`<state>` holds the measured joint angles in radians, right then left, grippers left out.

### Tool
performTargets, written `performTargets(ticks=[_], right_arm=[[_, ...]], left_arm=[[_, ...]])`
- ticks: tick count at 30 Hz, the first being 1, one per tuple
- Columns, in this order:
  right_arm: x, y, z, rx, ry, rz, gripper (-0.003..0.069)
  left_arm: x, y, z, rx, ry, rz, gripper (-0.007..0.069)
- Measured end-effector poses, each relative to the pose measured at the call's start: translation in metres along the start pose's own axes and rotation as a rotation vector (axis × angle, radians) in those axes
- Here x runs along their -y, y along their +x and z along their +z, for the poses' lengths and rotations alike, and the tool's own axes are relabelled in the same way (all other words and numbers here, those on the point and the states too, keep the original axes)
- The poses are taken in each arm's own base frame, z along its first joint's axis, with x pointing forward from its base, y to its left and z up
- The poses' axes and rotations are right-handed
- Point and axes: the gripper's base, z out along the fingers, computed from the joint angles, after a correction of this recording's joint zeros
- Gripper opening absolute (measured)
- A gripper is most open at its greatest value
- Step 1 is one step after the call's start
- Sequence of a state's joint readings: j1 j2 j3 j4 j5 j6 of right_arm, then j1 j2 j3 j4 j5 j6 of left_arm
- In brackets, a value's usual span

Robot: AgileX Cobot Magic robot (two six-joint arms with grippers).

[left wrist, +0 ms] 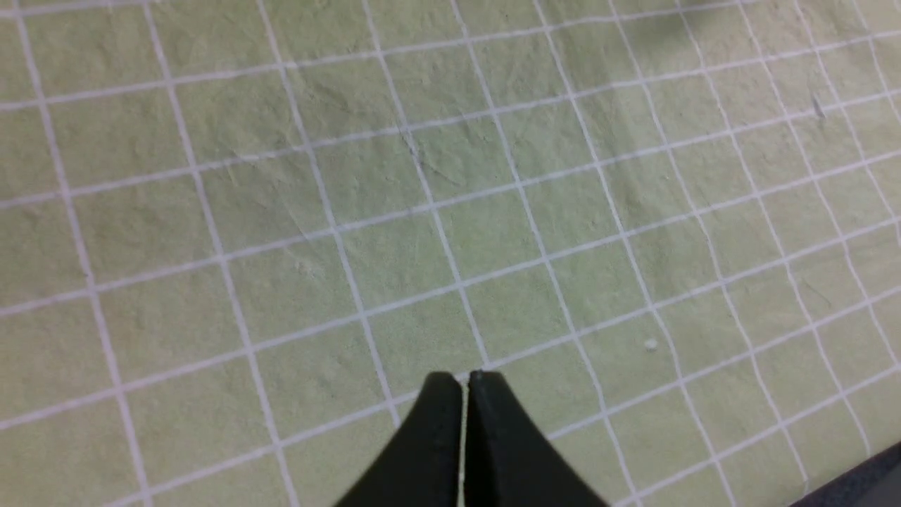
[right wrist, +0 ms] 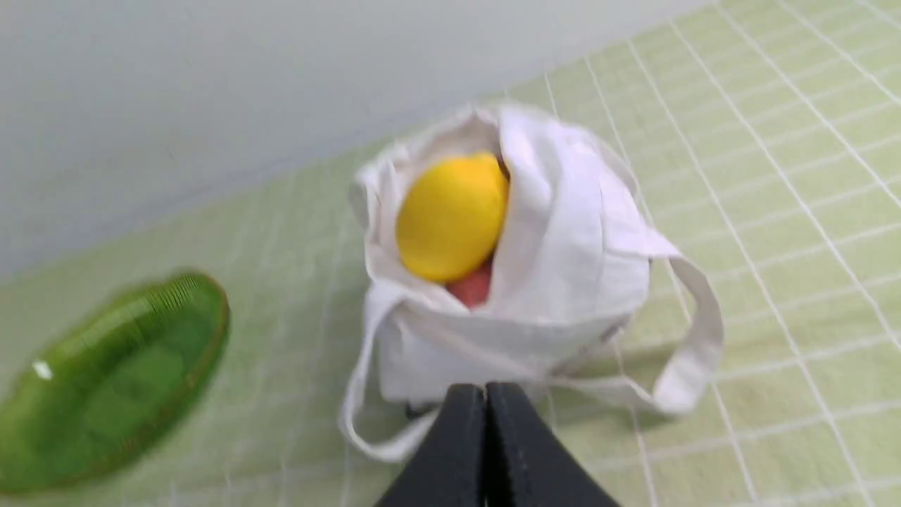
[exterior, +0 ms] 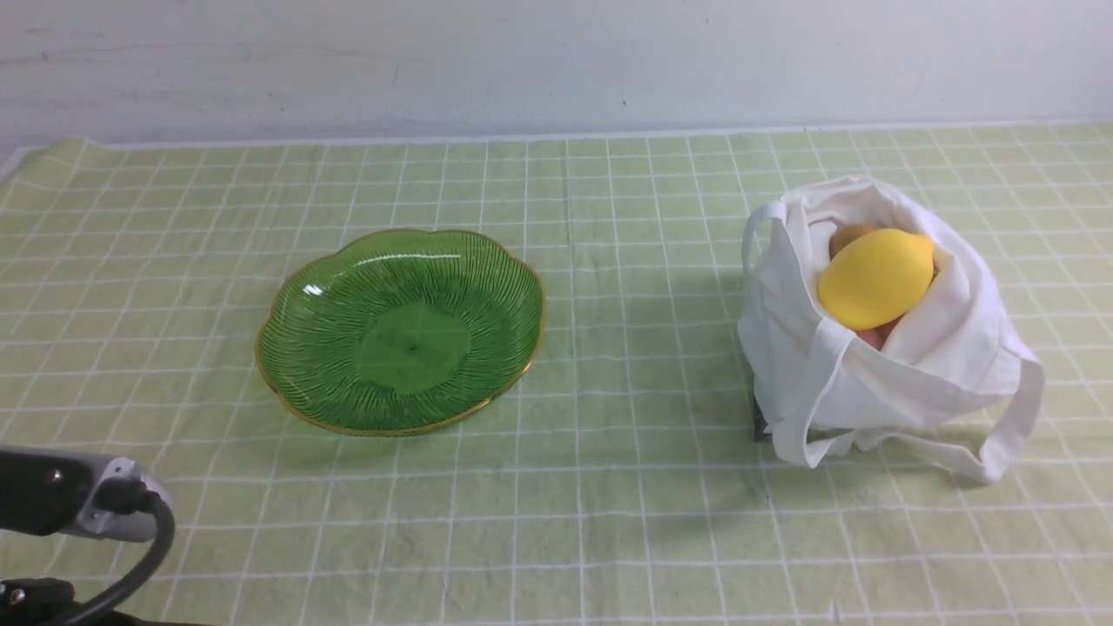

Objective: Take the fruit out of the bag on the green coffee tablecloth and place them on the plate.
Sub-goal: 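Reach into the cloth bag and grasp the lemon with the right gripper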

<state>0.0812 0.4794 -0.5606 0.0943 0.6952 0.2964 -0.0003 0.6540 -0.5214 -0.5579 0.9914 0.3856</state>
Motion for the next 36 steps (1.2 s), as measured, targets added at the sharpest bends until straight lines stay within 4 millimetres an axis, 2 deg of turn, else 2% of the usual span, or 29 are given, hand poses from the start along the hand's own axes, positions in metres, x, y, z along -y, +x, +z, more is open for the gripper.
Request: performTargets(ticks=[1,2,5,6,8,13,18,19,20,22,27,28,29,31,36], right_arm=[[-0.002,-0.004,0.002,-0.034,0.008,-0.015,-0.0015],[-0.006,-0.013,0.010,-0.149,0.031,-0.065,-0.0015],[-0.016,-0.036,0.034,-0.350,0.058,-0.123,-0.0015],[-0.017,-0.037,0.036,-0.372,0.061,-0.128,-0.0015],[-0.026,-0.059,0.067,-0.511,0.070,-0.122,-0.0015],[-0.041,-0.089,0.112,-0.576,0.034,-0.127,-0.0012],[-0.053,-0.101,0.153,-0.595,0.002,-0.148,0.0040],[-0.054,-0.100,0.161,-0.603,-0.003,-0.144,0.0060],[-0.055,-0.097,0.180,-0.626,-0.003,-0.108,0.0122],[-0.055,-0.091,0.196,-0.648,0.008,-0.060,0.0195],[-0.048,-0.076,0.232,-0.663,0.073,0.076,0.0465],[-0.046,-0.074,0.239,-0.655,0.094,0.121,0.0538],[-0.046,-0.074,0.241,-0.649,0.097,0.130,0.0556],[-0.045,-0.073,0.251,-0.627,0.107,0.166,0.0642],[-0.046,-0.076,0.264,-0.575,0.100,0.214,0.0687]], left_arm=[[0.000,0.000,0.000,0.000,0.000,0.000,-0.0008],[0.000,0.000,0.000,0.000,0.000,0.000,-0.0008],[0.000,0.000,0.000,0.000,0.000,0.002,-0.0008],[0.000,0.000,0.000,0.000,0.000,0.002,-0.0008],[0.000,0.000,0.000,0.000,0.000,0.003,-0.0008],[0.000,0.001,0.000,-0.007,0.003,0.003,-0.0008],[0.001,0.002,0.000,-0.025,0.010,0.003,-0.0008],[0.001,0.002,0.000,-0.026,0.011,0.003,-0.0008],[0.001,0.002,0.000,-0.027,0.010,0.004,-0.0008],[0.001,0.003,0.000,-0.028,0.009,0.004,-0.0008],[-0.001,0.003,0.000,-0.036,-0.010,0.021,-0.0008],[-0.002,0.004,0.000,-0.039,-0.016,0.025,-0.0008],[-0.002,0.004,0.000,-0.039,-0.017,0.026,-0.0008],[-0.002,0.004,0.000,-0.043,-0.025,0.031,-0.0008],[-0.003,0.004,0.000,-0.043,-0.027,0.033,-0.0008]])
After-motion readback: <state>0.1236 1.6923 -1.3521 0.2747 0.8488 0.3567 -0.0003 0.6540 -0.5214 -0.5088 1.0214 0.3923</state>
